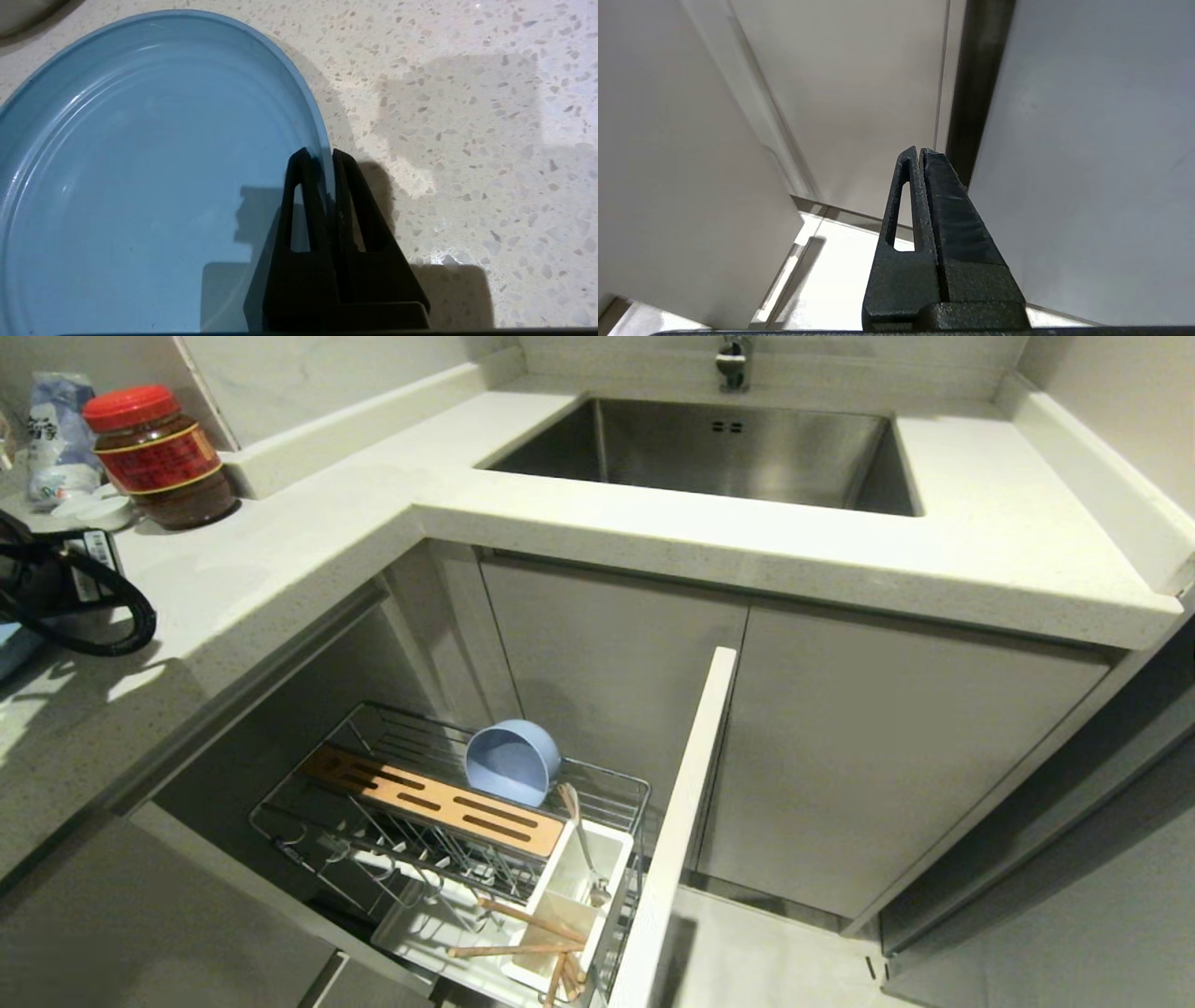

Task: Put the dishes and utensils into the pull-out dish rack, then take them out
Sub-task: Pick up the plate and place it in the cupboard

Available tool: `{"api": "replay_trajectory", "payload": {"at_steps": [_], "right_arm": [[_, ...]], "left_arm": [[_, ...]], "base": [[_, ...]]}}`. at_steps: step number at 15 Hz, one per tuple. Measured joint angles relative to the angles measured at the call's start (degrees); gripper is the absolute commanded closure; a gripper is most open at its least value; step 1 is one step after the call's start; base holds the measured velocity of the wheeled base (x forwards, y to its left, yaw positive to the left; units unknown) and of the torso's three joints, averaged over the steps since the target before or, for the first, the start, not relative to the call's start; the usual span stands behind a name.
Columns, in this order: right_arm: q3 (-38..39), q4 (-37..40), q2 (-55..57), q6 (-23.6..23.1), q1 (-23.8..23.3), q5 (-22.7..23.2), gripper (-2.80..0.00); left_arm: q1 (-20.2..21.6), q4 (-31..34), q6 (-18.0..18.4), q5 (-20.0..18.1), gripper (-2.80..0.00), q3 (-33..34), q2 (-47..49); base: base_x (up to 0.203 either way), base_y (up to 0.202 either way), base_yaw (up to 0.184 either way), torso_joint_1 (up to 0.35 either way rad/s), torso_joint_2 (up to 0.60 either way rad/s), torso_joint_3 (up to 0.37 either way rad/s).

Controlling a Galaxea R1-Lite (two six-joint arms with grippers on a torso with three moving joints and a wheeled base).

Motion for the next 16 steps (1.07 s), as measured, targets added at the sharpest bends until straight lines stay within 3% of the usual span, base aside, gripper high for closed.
{"api": "replay_trajectory", "payload": {"at_steps": [7, 12, 16], "right_arm": [[0.0, 0.03, 0.0, -0.02, 0.0, 0.0, 0.0], [0.0, 0.05, 0.0, 0.0, 0.0, 0.0, 0.0], [0.0, 0.05, 0.0, -0.02, 0.0, 0.0, 0.0]], "left_arm": [[-0.97, -1.04, -0.46, 0.16, 0.0, 1.15, -4.66], [-3.33, -9.43, -1.66, 3.42, 0.0, 1.46, -10.32], [-13.8, -9.7, -3.13, 4.12, 0.0, 1.45, -15.07]], "base": [[0.0, 0.0, 0.0, 0.0, 0.0, 0.0], [0.0, 0.0, 0.0, 0.0, 0.0, 0.0], [0.0, 0.0, 0.0, 0.0, 0.0, 0.0]]}}
